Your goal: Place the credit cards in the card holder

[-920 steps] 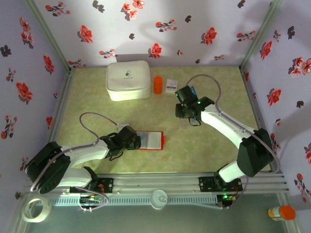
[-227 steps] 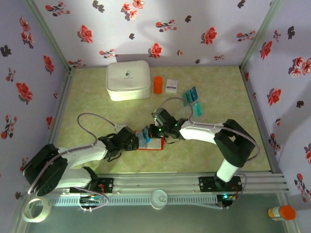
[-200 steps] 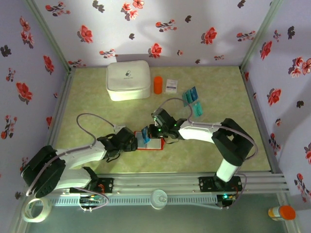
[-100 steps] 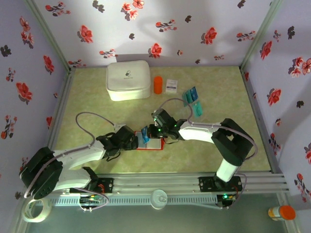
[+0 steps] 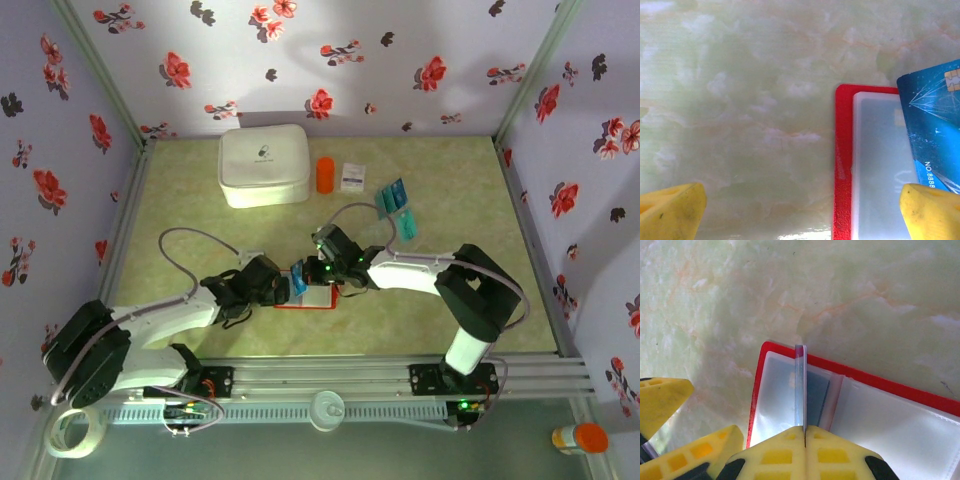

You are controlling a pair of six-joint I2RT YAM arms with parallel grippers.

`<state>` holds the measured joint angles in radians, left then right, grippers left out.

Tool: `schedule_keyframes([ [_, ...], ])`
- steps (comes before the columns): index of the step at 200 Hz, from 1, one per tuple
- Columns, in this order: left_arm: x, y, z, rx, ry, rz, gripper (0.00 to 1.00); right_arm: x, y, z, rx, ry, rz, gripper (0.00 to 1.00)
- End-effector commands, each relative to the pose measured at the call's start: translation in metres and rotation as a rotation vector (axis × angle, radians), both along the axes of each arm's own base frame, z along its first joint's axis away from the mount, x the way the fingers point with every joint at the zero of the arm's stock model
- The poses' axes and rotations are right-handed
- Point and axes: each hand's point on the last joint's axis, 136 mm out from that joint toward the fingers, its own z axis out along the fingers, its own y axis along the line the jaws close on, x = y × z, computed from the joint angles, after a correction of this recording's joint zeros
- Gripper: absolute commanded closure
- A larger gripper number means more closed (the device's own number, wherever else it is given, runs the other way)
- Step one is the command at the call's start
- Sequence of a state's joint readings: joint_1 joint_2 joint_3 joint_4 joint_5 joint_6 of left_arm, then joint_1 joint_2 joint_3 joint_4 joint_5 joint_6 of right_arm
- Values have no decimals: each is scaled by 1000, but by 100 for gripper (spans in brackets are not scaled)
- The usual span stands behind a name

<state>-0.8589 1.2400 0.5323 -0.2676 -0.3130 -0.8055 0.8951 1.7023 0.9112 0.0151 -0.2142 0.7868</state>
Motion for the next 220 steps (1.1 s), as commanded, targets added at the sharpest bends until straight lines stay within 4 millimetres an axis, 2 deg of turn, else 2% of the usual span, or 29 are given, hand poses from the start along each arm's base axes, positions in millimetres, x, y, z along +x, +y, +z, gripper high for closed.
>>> schedule_keyframes([
  [1, 1, -5, -4, 15, 1, -30, 0, -8, -6, -20, -42, 34, -9, 100],
  [84, -8, 5, -27, 57, 39, -15, 0, -8, -4, -16, -38, 28, -6, 100],
  [117, -13, 13, -37, 79, 61, 4, 1, 0, -2, 3, -39, -10, 5, 100],
  [144, -17, 19, -42, 95, 75, 23, 1, 16, -11, 32, -15, -52, -13, 100],
  [162, -19, 22, -44, 100, 81, 31, 1, 32, -30, 55, 9, -83, -55, 100],
  [174, -19, 23, -45, 103, 83, 33, 1, 44, -49, 69, 6, -109, -87, 100],
  [220, -20, 24, -47, 108, 86, 36, 1, 84, -160, 113, -149, -233, -254, 100],
])
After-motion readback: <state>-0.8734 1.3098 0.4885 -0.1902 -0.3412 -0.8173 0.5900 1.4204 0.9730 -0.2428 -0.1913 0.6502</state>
